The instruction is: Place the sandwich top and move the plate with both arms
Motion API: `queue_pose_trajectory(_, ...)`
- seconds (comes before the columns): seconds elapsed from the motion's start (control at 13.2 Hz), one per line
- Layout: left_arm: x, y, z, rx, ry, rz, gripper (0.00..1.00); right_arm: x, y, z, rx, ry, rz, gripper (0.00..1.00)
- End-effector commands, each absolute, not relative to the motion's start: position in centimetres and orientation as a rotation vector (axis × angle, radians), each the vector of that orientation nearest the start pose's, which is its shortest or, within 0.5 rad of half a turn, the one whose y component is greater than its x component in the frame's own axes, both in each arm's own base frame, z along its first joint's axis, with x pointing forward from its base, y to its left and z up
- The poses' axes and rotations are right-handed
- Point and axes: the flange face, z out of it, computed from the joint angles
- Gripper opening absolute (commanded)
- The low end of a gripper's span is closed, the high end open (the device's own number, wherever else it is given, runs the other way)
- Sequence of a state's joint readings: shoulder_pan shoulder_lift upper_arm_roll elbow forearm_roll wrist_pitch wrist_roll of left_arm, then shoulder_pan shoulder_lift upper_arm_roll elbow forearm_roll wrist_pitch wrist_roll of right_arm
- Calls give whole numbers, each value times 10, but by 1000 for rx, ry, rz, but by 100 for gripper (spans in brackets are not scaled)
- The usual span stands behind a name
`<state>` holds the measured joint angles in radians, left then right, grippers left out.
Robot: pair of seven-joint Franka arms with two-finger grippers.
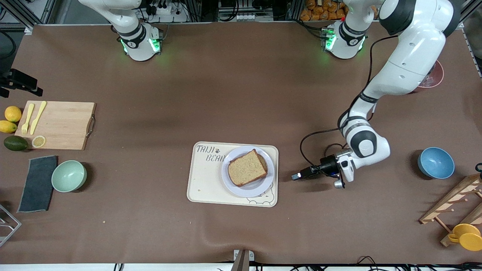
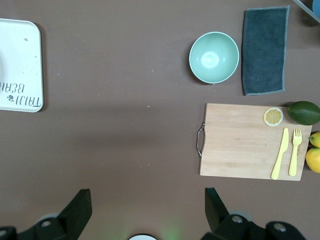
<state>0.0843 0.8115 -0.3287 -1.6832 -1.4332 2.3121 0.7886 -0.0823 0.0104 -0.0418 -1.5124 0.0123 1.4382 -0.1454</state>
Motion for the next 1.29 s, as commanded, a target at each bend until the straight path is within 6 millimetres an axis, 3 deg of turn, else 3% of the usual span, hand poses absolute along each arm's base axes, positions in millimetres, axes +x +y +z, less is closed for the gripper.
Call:
queue_pose_trajectory(0.0,653,-151,201,2028,221,63,19,538,-65,640,-3120,-44,127,100)
queue_pose_trajectory(0.53,658,-127,336,2365,145,-111,17,538,-66,638,-3121,-39,136,100)
queue_pose_trajectory(0.91,649,-125,435,2698,37,-195,18,537,-68,637,-3118,-35,141,100)
queue_pose_trajectory(1.06,644,-116,468,2800,-41,-210,19,537,-69,637,-3118,-32,141,100)
queue_pose_trajectory(1.21,634,-100,498,2925,-97,-210,26,537,-69,636,-3118,-32,145,100)
